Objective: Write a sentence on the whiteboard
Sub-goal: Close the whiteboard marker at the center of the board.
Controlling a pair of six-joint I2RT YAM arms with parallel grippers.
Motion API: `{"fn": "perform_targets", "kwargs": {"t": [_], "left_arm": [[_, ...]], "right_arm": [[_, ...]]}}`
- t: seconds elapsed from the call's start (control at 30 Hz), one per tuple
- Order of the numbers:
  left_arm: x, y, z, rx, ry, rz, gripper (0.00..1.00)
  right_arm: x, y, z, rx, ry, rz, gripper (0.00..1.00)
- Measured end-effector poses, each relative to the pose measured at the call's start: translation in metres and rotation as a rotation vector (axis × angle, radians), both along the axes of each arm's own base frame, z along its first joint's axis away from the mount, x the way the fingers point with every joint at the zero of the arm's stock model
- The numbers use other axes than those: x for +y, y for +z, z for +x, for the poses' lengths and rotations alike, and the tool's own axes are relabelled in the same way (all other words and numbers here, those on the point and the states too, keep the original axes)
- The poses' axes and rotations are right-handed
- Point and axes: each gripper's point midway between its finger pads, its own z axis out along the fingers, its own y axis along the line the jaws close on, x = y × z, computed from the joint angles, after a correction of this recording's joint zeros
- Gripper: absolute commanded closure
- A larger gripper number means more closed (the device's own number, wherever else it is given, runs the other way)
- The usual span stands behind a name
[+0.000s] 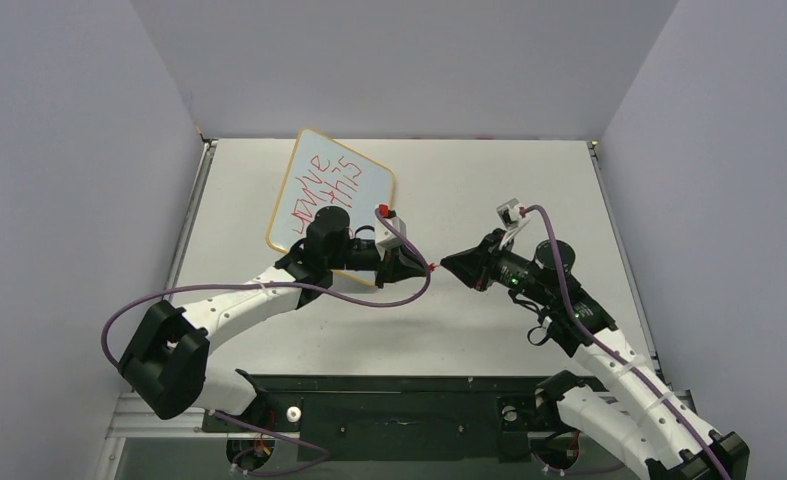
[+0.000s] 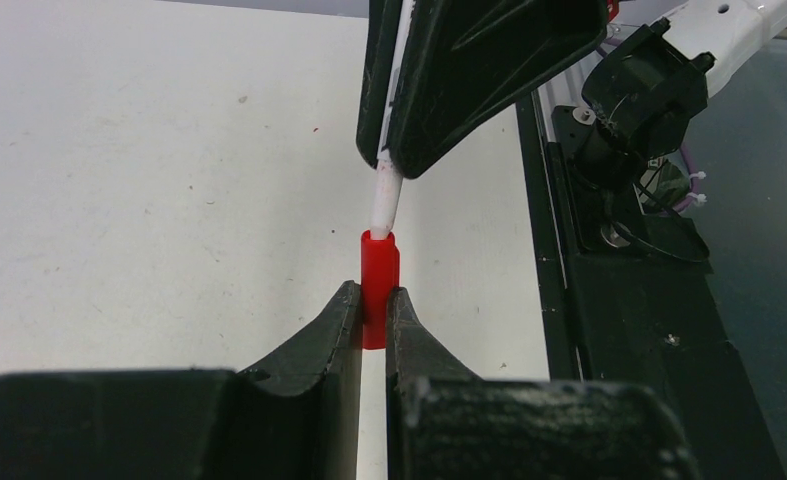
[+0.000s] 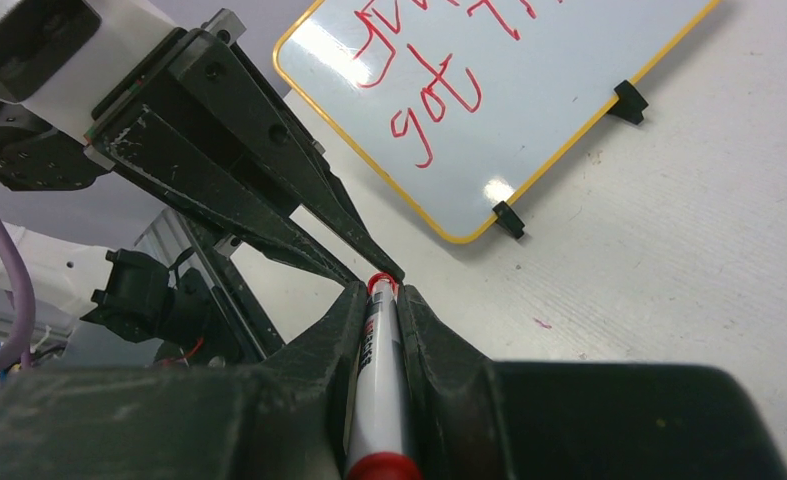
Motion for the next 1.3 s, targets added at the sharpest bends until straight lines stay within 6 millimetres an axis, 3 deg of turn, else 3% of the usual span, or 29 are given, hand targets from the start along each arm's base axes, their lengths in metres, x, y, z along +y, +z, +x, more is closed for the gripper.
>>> {"fn": "perform_targets", "kwargs": {"t": [0.8, 1.3], "left_arm": [[0.003, -0.012, -0.004, 0.029, -0.006, 0.042, 1.00], [0.000, -0.040, 0.001, 0.087, -0.001, 0.094, 1.00]], "right_arm": [[0.015, -0.021, 0.000, 0.043, 0.023, -0.131, 1.00], [0.022, -0.052, 0.006, 0.117, 0.011, -0.231, 1.00]]}}
